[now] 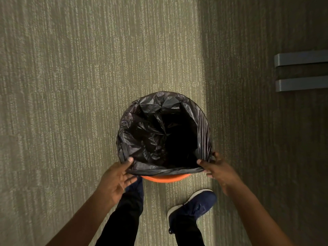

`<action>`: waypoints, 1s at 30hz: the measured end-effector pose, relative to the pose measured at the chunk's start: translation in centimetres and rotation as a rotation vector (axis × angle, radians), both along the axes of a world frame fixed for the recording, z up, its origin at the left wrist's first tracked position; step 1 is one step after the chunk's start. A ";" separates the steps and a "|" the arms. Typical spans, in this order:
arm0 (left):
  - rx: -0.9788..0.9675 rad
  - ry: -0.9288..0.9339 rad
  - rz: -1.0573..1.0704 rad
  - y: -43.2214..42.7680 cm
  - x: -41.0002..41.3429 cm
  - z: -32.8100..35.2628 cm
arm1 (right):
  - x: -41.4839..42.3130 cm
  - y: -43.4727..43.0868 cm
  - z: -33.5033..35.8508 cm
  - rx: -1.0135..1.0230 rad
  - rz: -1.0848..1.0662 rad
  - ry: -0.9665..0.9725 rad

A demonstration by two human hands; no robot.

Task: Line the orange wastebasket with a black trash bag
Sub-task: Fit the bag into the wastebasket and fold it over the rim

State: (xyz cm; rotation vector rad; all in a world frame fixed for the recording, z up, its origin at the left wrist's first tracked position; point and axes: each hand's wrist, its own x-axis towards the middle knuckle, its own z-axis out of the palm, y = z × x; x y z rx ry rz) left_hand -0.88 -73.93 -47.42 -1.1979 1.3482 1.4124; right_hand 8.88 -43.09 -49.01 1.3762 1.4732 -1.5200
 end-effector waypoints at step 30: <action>-0.277 0.065 0.081 2.8 6.3 -2.4 | 4.9 -7.8 -2.5 0.028 -0.266 0.039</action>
